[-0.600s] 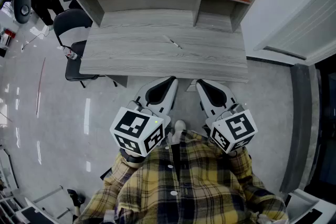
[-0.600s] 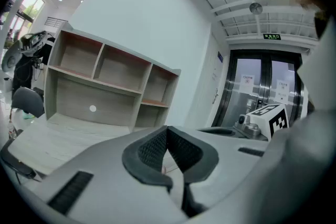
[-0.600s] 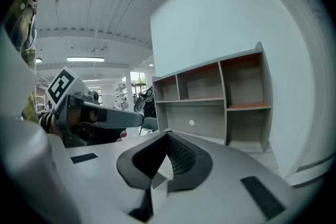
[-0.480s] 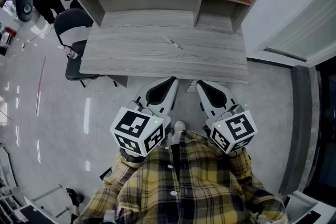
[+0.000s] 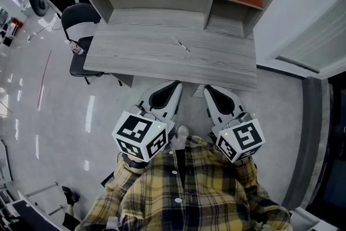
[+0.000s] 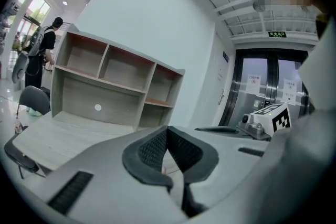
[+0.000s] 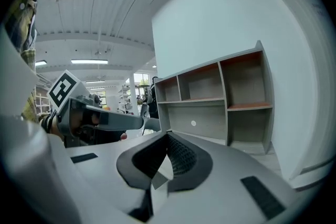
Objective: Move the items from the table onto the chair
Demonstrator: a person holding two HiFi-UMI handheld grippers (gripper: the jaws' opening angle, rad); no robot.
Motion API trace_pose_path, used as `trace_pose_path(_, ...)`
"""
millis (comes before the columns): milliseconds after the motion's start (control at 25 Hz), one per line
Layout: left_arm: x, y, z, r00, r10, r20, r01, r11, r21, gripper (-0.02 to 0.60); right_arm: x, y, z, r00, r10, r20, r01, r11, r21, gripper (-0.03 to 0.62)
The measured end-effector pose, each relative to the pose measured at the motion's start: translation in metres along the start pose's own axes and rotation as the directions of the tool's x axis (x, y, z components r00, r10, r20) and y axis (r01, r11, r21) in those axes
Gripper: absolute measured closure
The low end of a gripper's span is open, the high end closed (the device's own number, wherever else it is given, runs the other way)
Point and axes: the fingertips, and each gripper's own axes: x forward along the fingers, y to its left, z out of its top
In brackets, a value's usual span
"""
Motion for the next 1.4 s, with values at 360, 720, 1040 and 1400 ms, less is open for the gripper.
trace_pose_path(360, -0.009, 0.032, -0.003, 0.997, 0.074, 0.008, -0.074, 0.997, -0.038, 0.577, 0.019, 0.006, -0.002, 0.999, 0.042, -0.010, -0.042, 0.999, 0.006, 0.577)
trace_pose_path(720, -0.013, 0.130, 0.015, 0.994, 0.105, 0.014, -0.104, 0.992, -0.072, 0.577, 0.095, 0.019, 0.004, 0.999, 0.025, -0.033, -0.025, 1.000, 0.004, 0.577)
trace_pose_path(1040, -0.003, 0.228, 0.050, 0.999, 0.015, -0.035, -0.016, 0.999, -0.034, 0.577, 0.196, 0.041, 0.018, 0.997, -0.061, -0.041, 0.062, 0.998, 0.033, 0.577)
trace_pose_path(1400, 0.014, 0.325, 0.083, 0.982, -0.144, -0.125, 0.144, 0.990, -0.010, 0.577, 0.296, 0.043, 0.023, 0.970, -0.226, -0.086, 0.235, 0.966, 0.108, 0.577)
